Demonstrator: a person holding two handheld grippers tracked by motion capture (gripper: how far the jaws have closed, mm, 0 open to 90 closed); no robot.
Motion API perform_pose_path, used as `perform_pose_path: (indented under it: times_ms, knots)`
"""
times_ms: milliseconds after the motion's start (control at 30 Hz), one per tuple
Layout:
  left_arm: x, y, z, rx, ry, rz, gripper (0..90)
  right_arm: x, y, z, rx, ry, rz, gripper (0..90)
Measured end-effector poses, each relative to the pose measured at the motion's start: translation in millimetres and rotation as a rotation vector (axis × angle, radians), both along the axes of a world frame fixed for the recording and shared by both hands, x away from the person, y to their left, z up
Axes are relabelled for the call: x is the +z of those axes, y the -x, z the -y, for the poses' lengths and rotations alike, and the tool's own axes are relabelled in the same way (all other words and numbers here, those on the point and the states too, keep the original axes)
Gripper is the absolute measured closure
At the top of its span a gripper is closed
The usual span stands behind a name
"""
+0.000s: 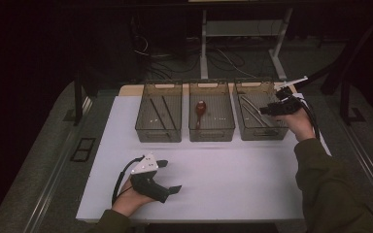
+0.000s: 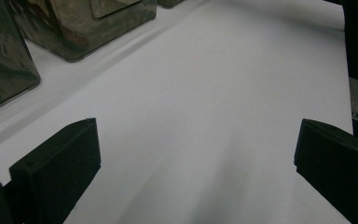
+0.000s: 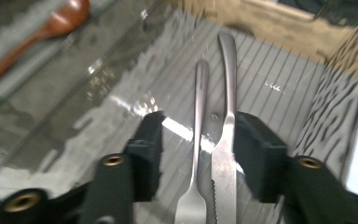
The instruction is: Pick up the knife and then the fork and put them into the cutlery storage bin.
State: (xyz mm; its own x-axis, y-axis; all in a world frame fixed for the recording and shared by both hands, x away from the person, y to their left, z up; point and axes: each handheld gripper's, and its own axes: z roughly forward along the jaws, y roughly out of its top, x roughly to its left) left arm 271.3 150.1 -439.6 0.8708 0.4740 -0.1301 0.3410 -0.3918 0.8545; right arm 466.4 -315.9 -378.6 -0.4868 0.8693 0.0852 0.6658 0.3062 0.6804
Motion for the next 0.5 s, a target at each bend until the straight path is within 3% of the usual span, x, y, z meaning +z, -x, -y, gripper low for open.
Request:
perform_pose_path:
  times_ms: [233, 500]
  knots:
    - [0.1, -0.3, 0.1, -0.002, -0.001, -0.002, 0.0, 10.7, 26.2, 7.0, 0.045, -0.131, 0.066, 36.8]
    - [0.0, -0.1, -0.2, -0.002, 0.000, -0.005, 0.0, 11.4, 65.7, 3.5, 0.130, -0.207, 0.133, 28.4]
